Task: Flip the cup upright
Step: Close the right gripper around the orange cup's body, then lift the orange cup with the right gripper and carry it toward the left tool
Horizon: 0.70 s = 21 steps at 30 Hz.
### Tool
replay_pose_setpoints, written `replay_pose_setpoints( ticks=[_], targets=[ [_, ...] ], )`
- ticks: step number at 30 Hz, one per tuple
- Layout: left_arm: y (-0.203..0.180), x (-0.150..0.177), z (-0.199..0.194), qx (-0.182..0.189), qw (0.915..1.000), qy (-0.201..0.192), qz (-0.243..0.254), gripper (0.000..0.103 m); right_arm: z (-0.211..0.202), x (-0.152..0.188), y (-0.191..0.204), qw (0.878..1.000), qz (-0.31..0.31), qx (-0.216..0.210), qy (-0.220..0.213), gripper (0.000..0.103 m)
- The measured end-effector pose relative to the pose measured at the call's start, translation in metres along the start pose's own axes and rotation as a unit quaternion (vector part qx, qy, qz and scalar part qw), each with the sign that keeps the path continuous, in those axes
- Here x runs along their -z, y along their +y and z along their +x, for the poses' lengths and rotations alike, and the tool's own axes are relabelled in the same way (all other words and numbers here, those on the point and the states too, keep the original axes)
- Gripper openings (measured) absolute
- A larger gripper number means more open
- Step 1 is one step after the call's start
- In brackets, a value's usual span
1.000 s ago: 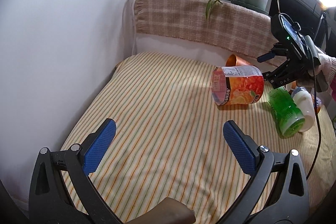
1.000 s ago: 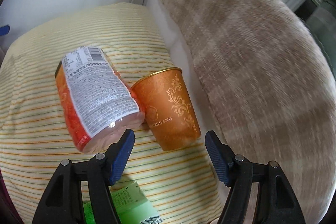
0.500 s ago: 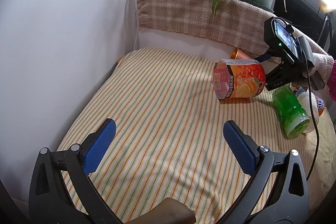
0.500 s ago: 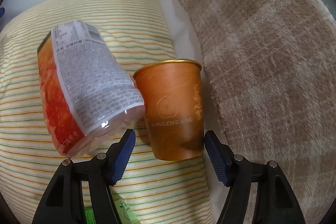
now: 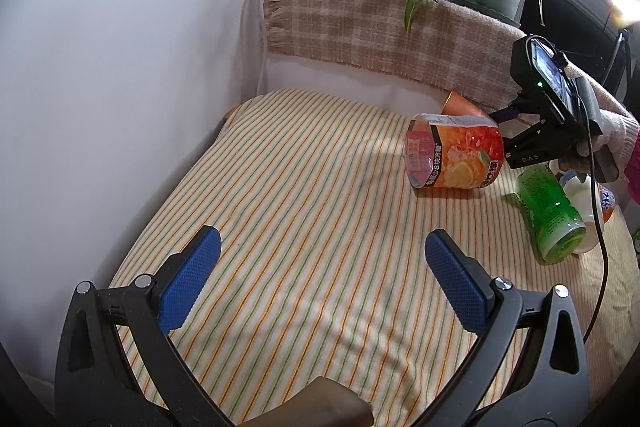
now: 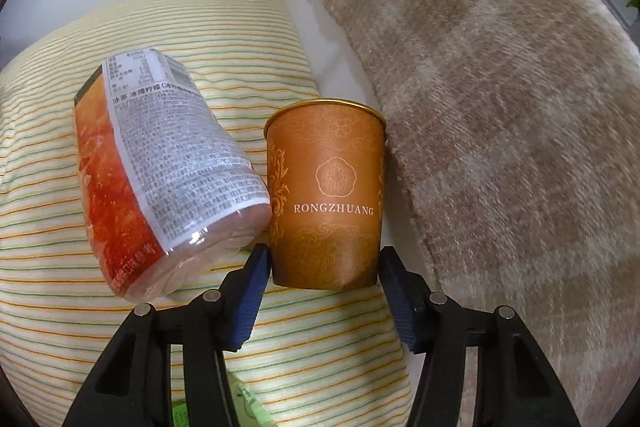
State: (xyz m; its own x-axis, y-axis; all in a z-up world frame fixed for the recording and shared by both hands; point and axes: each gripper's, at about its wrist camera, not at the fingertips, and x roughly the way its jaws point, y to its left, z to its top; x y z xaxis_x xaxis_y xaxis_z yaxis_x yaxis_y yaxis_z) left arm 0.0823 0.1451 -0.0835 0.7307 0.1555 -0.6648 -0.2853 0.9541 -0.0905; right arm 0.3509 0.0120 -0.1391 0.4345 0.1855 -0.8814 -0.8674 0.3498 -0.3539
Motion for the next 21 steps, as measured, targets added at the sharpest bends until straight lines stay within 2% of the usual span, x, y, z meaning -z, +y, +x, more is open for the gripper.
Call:
replay_pose_setpoints(
  ticks=[9,21],
  targets=[
    [-0.004,0.003,-0.011,0.007,0.9999,-0.006,0.003,0.103,-0.025,0.010,-0.005,1.000,0.014,0.013,-0.012,0.057],
    [-0.010,0.005,-0.044,0.015,0.9994,-0.031,0.007,0.103,-0.092,0.026,0.016,0.997,0.038,0.040,-0.044,0.057]
  ],
)
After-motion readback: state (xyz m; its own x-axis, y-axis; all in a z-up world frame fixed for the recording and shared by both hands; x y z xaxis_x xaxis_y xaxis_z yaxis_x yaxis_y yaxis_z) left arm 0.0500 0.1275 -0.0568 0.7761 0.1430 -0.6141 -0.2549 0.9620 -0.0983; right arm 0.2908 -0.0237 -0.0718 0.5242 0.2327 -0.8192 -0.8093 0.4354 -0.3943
